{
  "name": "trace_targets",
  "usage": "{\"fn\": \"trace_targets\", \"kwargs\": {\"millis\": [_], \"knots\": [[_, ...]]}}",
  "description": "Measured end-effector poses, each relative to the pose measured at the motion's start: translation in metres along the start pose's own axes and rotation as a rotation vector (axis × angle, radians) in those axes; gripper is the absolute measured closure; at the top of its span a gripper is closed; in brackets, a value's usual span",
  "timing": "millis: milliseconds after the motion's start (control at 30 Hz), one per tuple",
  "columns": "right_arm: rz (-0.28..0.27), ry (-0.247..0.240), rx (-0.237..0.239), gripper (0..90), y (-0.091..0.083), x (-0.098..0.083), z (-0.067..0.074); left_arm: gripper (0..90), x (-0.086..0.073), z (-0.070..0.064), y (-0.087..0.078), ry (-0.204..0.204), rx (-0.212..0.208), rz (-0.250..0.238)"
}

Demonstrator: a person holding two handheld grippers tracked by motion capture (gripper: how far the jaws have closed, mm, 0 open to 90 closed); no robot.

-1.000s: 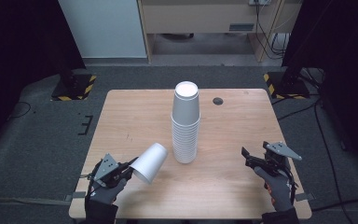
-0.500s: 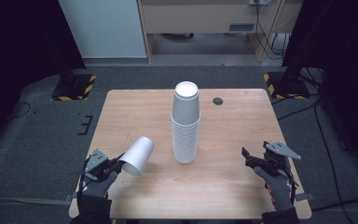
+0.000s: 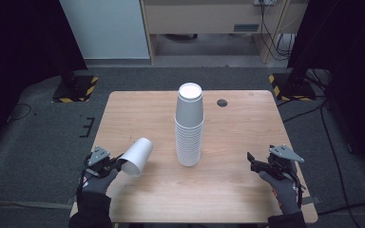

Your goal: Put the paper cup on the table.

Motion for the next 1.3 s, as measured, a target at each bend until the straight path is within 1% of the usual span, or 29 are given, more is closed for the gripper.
{"fn": "trace_targets", "kwargs": {"millis": [100,167,233,267,367,467,500,667,700,733,800,867,967,1067,1233,1300], "knots": [[0.005,-0.004,-0.003,8.1,0.000,-0.001,-0.002,85.5,0.001,0.006,-0.001,-0.005,0.010,0.035],[0.004,-0.003,-0.004,8.2,-0.001,-0.001,-0.003,85.6,0.002,0.010,-0.004,0.012,0.028,0.049],[0.004,-0.005,-0.003,8.1,-0.001,-0.001,-0.003,85.6,0.003,0.012,-0.007,0.011,0.029,0.061],[0.005,-0.005,-0.002,8.1,-0.001,-0.001,-0.003,85.6,0.004,0.014,-0.008,0.015,0.036,0.065],[0.006,-0.012,-0.005,8.1,0.000,-0.001,-0.002,85.6,0.005,0.018,-0.012,0.020,0.047,0.096],[0.012,-0.018,-0.005,8.1,0.000,-0.002,-0.002,85.6,0.006,0.024,-0.014,0.027,0.068,0.142],[0.013,-0.017,-0.003,8.1,0.001,-0.002,-0.001,85.6,0.007,0.027,-0.016,0.034,0.079,0.165],[0.014,-0.024,-0.004,8.1,0.001,-0.002,-0.001,85.6,0.010,0.035,-0.021,0.040,0.103,0.233],[0.015,-0.023,-0.003,8.1,0.001,-0.002,-0.001,85.6,0.011,0.037,-0.022,0.044,0.112,0.253],[0.015,-0.024,-0.003,8.1,0.001,-0.002,-0.001,85.6,0.012,0.038,-0.022,0.043,0.117,0.260],[0.015,-0.025,-0.003,8.1,0.000,-0.002,-0.001,85.6,0.013,0.040,-0.022,0.043,0.123,0.288],[0.011,-0.023,-0.005,8.1,0.000,-0.001,-0.002,85.6,0.013,0.042,-0.023,0.055,0.131,0.326],[0.011,-0.024,-0.005,8.1,0.000,-0.001,-0.002,85.6,0.013,0.043,-0.025,0.061,0.140,0.384],[0.015,-0.026,-0.002,8.1,0.000,-0.002,-0.001,85.6,0.015,0.046,-0.026,0.066,0.155,0.423],[0.015,-0.026,-0.003,8.0,0.000,-0.002,-0.001,85.7,0.018,0.051,-0.031,0.049,0.173,0.481],[0.014,-0.026,-0.002,8.0,0.000,-0.002,-0.001,85.6,0.018,0.053,-0.033,0.041,0.182,0.520]]}}
Point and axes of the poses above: each handheld gripper's, and its own axes: y roughly forward along the jaws, x roughly out of its top, z roughly to its left, the point moved 9 cm from there along y, roughly forward along the jaws, and after that the axes turned 7 degrees about -y, right-handed, at the moved point
